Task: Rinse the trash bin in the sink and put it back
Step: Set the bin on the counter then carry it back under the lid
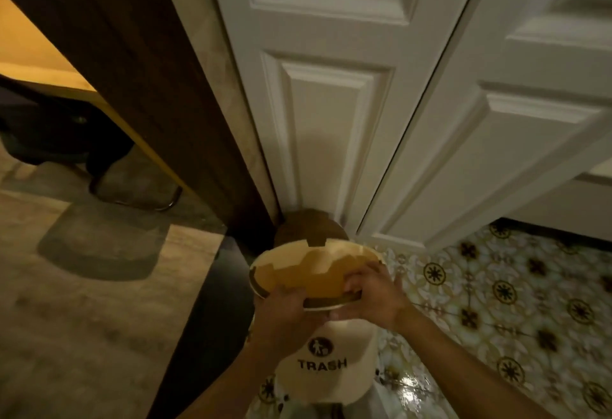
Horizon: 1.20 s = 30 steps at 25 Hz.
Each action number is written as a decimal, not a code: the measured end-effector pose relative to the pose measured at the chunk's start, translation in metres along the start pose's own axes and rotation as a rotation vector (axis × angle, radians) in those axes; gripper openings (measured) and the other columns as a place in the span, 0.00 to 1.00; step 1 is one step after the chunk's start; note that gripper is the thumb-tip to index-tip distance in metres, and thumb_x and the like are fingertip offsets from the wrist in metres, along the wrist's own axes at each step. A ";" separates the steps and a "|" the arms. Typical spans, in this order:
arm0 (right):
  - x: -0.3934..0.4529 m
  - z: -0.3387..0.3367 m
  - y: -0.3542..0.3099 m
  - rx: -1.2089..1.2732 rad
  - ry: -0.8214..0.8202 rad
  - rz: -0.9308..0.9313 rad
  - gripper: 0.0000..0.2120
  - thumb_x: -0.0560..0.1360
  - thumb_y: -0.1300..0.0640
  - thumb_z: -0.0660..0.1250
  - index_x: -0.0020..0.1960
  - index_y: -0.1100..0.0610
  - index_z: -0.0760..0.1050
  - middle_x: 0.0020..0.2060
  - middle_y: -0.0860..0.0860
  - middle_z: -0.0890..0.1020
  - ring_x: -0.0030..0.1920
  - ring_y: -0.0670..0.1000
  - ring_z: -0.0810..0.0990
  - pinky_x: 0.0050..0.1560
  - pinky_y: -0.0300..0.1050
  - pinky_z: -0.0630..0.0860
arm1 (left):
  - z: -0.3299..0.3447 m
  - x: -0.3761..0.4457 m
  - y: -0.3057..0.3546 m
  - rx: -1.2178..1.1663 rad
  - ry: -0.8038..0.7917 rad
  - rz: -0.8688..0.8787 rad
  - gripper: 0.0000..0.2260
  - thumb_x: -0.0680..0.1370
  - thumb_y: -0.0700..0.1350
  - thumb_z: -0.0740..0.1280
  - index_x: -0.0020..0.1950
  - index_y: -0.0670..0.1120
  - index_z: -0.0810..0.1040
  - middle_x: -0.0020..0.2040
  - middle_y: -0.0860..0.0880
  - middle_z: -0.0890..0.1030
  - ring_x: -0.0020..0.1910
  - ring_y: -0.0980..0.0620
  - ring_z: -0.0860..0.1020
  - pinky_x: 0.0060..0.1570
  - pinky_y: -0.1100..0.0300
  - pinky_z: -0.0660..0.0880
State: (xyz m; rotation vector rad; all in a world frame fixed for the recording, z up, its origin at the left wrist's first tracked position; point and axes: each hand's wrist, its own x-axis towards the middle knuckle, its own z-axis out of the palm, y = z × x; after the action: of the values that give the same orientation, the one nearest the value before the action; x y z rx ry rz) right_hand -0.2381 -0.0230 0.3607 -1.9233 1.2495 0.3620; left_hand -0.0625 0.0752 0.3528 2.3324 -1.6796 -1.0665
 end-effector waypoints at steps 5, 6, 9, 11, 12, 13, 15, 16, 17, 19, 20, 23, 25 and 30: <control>0.066 0.075 0.050 0.366 -0.067 0.159 0.24 0.57 0.24 0.71 0.43 0.39 0.80 0.53 0.40 0.79 0.60 0.47 0.75 0.67 0.57 0.68 | 0.076 0.034 -0.039 0.115 -0.193 -0.099 0.25 0.69 0.74 0.59 0.47 0.55 0.76 0.47 0.54 0.80 0.51 0.51 0.76 0.59 0.45 0.71; 0.081 0.088 0.057 0.470 -0.005 0.203 0.20 0.63 0.31 0.73 0.47 0.43 0.81 0.52 0.42 0.81 0.57 0.47 0.77 0.63 0.50 0.72 | 0.090 0.040 -0.048 0.132 -0.226 -0.103 0.25 0.70 0.74 0.59 0.49 0.54 0.76 0.49 0.53 0.80 0.53 0.49 0.76 0.59 0.44 0.71; 0.132 0.127 0.082 0.689 0.176 0.373 0.19 0.74 0.42 0.70 0.59 0.52 0.78 0.56 0.50 0.82 0.59 0.53 0.78 0.62 0.51 0.74 | 0.134 0.058 -0.080 0.127 -0.254 -0.119 0.26 0.70 0.73 0.60 0.49 0.51 0.76 0.49 0.51 0.79 0.52 0.48 0.77 0.58 0.45 0.72; 0.168 0.154 0.100 0.851 0.214 0.485 0.21 0.74 0.43 0.70 0.63 0.53 0.77 0.60 0.53 0.80 0.59 0.55 0.77 0.63 0.55 0.73 | 0.162 0.071 -0.100 0.136 -0.256 -0.126 0.27 0.70 0.74 0.59 0.46 0.51 0.76 0.45 0.52 0.78 0.50 0.48 0.77 0.58 0.45 0.72; 0.184 0.167 0.106 0.962 0.218 0.529 0.23 0.74 0.43 0.70 0.64 0.52 0.76 0.63 0.54 0.79 0.60 0.56 0.77 0.62 0.54 0.74 | 0.175 0.077 -0.109 0.147 -0.259 -0.127 0.27 0.70 0.74 0.59 0.46 0.51 0.76 0.44 0.51 0.78 0.50 0.48 0.77 0.58 0.44 0.72; 0.197 0.178 0.112 1.095 0.213 0.575 0.24 0.74 0.44 0.70 0.67 0.51 0.74 0.66 0.54 0.77 0.61 0.56 0.76 0.59 0.52 0.73 | 0.186 0.083 -0.118 0.162 -0.257 -0.124 0.28 0.70 0.74 0.58 0.46 0.50 0.77 0.45 0.51 0.79 0.50 0.48 0.77 0.59 0.43 0.71; 0.220 0.194 0.114 1.375 0.144 0.639 0.24 0.78 0.49 0.67 0.72 0.52 0.68 0.70 0.54 0.72 0.67 0.57 0.73 0.58 0.52 0.73 | 0.206 0.093 -0.133 0.192 -0.235 -0.126 0.29 0.69 0.75 0.58 0.48 0.51 0.78 0.48 0.50 0.80 0.53 0.47 0.77 0.60 0.43 0.70; 0.229 0.198 0.114 1.480 0.099 0.653 0.22 0.80 0.50 0.65 0.72 0.52 0.68 0.71 0.55 0.69 0.69 0.59 0.71 0.60 0.54 0.73 | 0.213 0.097 -0.138 0.208 -0.223 -0.126 0.29 0.69 0.75 0.59 0.50 0.51 0.78 0.49 0.50 0.80 0.55 0.47 0.76 0.61 0.43 0.69; 0.239 0.202 0.114 1.565 0.051 0.656 0.18 0.80 0.49 0.64 0.69 0.52 0.70 0.73 0.57 0.67 0.70 0.61 0.69 0.63 0.56 0.72 | 0.220 0.101 -0.143 0.224 -0.220 -0.123 0.29 0.69 0.75 0.59 0.52 0.51 0.78 0.51 0.50 0.80 0.57 0.47 0.76 0.62 0.43 0.68; 0.258 0.210 0.115 1.702 -0.018 0.669 0.13 0.80 0.49 0.64 0.60 0.54 0.74 0.75 0.63 0.62 0.73 0.64 0.65 0.68 0.61 0.69 | 0.231 0.109 -0.151 0.234 -0.235 -0.120 0.29 0.70 0.74 0.60 0.54 0.51 0.78 0.53 0.49 0.81 0.59 0.47 0.75 0.63 0.43 0.68; 0.266 0.213 0.115 1.739 -0.031 0.672 0.16 0.79 0.48 0.64 0.64 0.55 0.72 0.75 0.64 0.62 0.74 0.64 0.64 0.69 0.63 0.67 | 0.235 0.112 -0.154 0.230 -0.242 -0.120 0.29 0.70 0.74 0.60 0.54 0.51 0.78 0.53 0.49 0.81 0.60 0.47 0.74 0.63 0.42 0.68; 0.288 0.220 0.118 1.833 0.020 0.644 0.33 0.78 0.48 0.65 0.78 0.54 0.56 0.76 0.61 0.62 0.74 0.62 0.63 0.69 0.67 0.65 | 0.243 0.119 -0.165 0.234 -0.240 -0.104 0.29 0.70 0.74 0.59 0.54 0.52 0.77 0.54 0.50 0.81 0.61 0.48 0.74 0.63 0.40 0.68; 0.294 0.221 0.119 1.858 0.045 0.634 0.30 0.77 0.47 0.66 0.76 0.51 0.60 0.74 0.60 0.64 0.72 0.61 0.67 0.68 0.66 0.67 | 0.245 0.119 -0.170 0.224 -0.223 -0.099 0.29 0.70 0.74 0.59 0.55 0.52 0.78 0.54 0.51 0.81 0.61 0.48 0.74 0.64 0.40 0.67; 0.285 0.209 0.111 1.810 0.047 0.670 0.15 0.80 0.50 0.65 0.63 0.56 0.69 0.62 0.60 0.75 0.55 0.58 0.79 0.57 0.56 0.78 | 0.241 0.109 -0.171 0.244 -0.150 -0.029 0.31 0.68 0.76 0.55 0.55 0.54 0.77 0.53 0.54 0.81 0.62 0.51 0.73 0.67 0.41 0.64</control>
State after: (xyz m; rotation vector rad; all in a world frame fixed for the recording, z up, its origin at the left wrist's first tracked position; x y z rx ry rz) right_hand -0.1631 -0.0702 0.0012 0.0271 1.3401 -0.4364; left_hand -0.0449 0.1280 0.0425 2.4834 -1.9354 -1.1257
